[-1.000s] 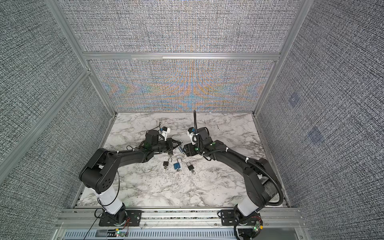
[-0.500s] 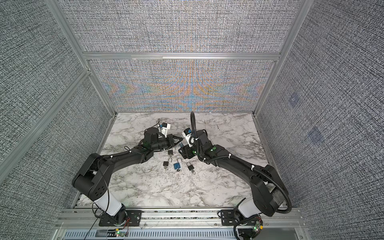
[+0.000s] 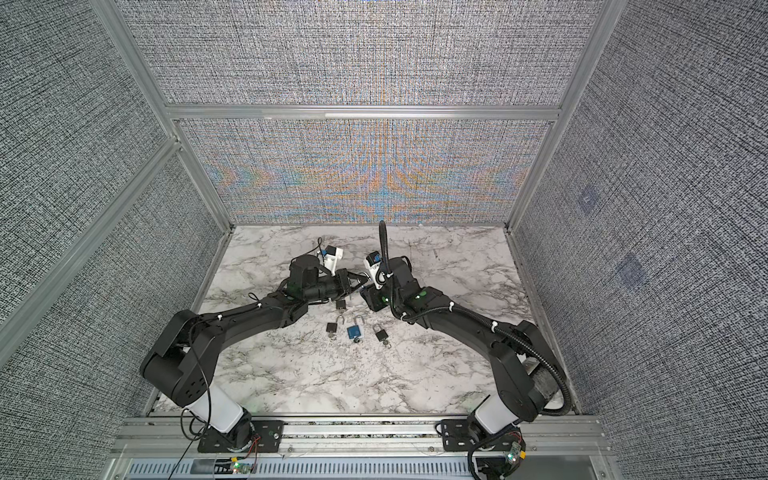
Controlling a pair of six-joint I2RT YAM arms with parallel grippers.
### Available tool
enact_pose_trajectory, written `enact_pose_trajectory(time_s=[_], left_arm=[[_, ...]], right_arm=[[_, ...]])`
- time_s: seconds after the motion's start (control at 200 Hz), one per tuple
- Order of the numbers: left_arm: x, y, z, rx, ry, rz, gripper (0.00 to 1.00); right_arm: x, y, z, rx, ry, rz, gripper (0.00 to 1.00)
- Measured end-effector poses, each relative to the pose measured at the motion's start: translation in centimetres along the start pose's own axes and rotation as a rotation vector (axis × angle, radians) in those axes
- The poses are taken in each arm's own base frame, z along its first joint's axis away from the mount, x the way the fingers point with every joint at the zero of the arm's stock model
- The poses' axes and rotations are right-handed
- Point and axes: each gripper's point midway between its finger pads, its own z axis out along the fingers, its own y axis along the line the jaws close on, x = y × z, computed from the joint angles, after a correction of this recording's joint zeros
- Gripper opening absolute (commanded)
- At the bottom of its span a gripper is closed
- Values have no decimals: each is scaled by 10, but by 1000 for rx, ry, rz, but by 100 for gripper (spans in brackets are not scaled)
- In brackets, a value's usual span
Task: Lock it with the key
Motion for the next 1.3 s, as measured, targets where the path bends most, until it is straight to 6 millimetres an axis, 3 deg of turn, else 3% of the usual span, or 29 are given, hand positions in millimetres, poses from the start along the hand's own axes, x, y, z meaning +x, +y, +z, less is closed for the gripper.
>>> enact_pose_trajectory(time_s=[0.665,0.85,1.04,1.301], left_arm=[[-1,-3,-2,3,-10,-2,0],[-5,-6,-3,4,-26,-7,0],[-6,-7,-4,10,-35,-13,0],[-6,-16,-9,36,-42,-7,0]], right_arm=[[4,1,6,-7,10,0,39],[1,4,5,-22,0,-1,27],[-2,13,1,-63,-9,-16,0],[-5,16,-10,-79,-20,-14,0]])
